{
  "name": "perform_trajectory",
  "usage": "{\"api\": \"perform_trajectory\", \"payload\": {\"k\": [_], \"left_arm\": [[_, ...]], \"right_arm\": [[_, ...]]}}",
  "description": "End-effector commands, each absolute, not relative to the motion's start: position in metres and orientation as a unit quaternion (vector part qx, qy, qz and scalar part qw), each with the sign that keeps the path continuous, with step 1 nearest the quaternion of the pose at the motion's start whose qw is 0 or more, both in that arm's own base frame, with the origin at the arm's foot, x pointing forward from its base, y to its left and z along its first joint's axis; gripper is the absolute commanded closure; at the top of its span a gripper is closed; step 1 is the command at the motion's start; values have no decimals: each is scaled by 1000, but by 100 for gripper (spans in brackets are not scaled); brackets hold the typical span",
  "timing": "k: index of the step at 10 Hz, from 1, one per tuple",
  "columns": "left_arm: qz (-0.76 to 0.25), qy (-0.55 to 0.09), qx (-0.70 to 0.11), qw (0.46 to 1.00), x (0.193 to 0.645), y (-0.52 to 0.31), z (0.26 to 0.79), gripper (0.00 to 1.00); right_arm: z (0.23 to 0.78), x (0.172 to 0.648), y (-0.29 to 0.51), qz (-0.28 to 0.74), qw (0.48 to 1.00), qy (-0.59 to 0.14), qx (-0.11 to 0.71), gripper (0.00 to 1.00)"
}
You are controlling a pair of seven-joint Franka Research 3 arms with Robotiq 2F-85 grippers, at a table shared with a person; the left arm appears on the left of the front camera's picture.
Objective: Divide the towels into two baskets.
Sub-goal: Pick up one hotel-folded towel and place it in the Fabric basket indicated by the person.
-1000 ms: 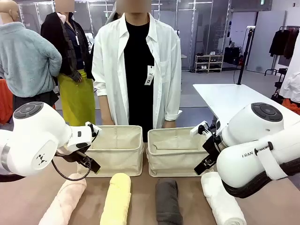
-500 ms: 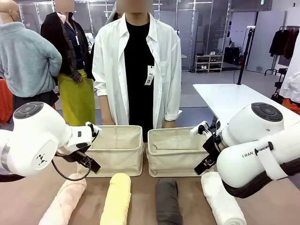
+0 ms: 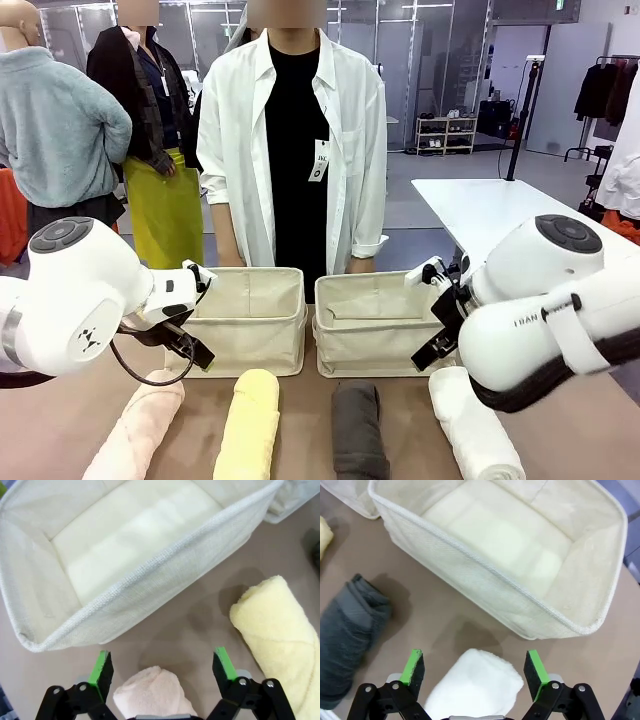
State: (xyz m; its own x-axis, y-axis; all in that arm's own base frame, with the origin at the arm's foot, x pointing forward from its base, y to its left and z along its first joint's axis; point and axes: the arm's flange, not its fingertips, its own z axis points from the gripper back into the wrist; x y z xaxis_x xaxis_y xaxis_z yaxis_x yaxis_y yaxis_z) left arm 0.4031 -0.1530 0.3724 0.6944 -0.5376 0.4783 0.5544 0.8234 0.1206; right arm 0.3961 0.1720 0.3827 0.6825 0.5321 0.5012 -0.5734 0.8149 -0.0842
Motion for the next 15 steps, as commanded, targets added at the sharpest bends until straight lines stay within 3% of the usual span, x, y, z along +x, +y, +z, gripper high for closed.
{"api": "perform_trajectory", "payload": {"k": [1,4,7,8,9,11,15], "left_arm": [[-313,-207,-77,924,406,-138,405,0],[-333,-113,-270,896,418,-99,436,0],[-297,-76,-459,834,426,-40,438,0],[-274,-92,-544,788,425,-5,431,0],[-252,-110,-576,770,420,38,424,0],[-184,-164,-610,753,401,128,405,0],[-63,-264,-628,729,340,255,379,0]], "right_arm": [[424,405,155,294,923,-221,114,0],[451,425,123,284,910,-139,270,0],[449,426,64,247,850,-91,456,0],[441,422,35,212,830,-95,507,0],[431,416,6,181,823,-104,528,0],[407,392,-69,78,814,-135,560,0],[386,297,-209,-83,785,-225,571,0]]}}
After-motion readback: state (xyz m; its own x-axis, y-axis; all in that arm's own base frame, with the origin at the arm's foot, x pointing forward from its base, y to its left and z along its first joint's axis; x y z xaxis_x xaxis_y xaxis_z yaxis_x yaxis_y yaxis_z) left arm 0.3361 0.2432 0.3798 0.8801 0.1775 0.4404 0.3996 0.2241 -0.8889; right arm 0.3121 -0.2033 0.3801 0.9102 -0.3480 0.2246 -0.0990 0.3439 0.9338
